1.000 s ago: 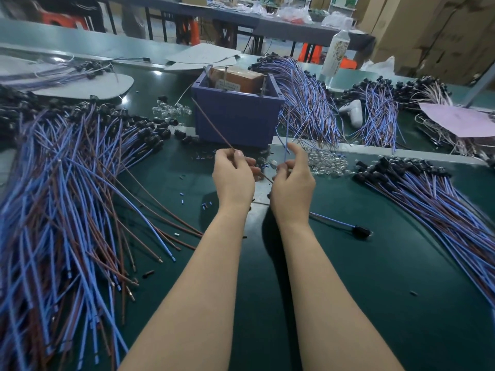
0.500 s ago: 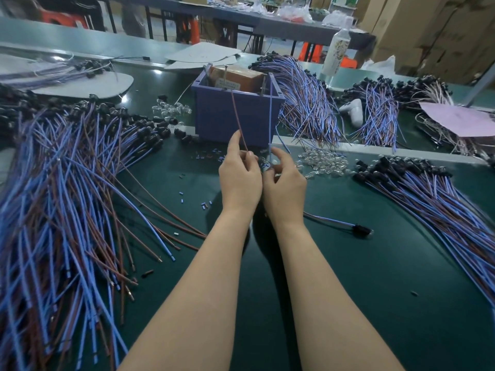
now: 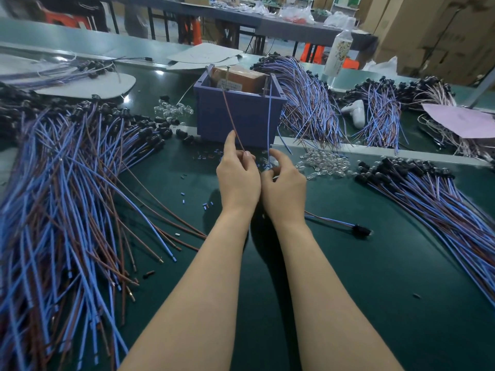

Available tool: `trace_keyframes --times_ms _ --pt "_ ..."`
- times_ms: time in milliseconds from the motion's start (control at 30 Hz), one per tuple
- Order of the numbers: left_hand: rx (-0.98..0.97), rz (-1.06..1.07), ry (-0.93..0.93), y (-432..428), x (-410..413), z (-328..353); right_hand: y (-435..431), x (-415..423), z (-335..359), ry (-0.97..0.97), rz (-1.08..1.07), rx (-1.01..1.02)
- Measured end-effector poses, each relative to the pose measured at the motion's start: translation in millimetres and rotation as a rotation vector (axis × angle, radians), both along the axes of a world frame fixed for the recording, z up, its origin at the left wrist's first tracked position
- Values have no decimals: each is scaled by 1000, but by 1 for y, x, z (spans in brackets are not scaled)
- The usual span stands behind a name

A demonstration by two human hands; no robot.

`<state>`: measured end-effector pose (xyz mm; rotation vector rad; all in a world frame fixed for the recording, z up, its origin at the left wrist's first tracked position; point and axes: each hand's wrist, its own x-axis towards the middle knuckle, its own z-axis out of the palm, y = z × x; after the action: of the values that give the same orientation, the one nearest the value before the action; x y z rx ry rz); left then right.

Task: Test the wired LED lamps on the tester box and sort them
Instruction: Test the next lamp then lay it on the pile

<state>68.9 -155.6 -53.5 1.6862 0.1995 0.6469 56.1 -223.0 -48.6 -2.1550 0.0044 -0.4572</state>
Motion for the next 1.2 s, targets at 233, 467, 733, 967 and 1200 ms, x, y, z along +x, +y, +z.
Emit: trace_keyframes --times_ms 233,467,733,967,1200 --pt "2 -5 -6 2 1 2 2 0 1 15 -4 -17" --pt "10 -20 19 5 4 1 4 0 1 27 -4 -39" --pt "-8 -42 35 6 5 2 4 -1 2 44 -4 -41" --pt "-12 -51 36 8 4 3 4 -1 2 58 3 -49" --pt "-8 -61 43 9 4 4 4 -4 3 37 14 -55"
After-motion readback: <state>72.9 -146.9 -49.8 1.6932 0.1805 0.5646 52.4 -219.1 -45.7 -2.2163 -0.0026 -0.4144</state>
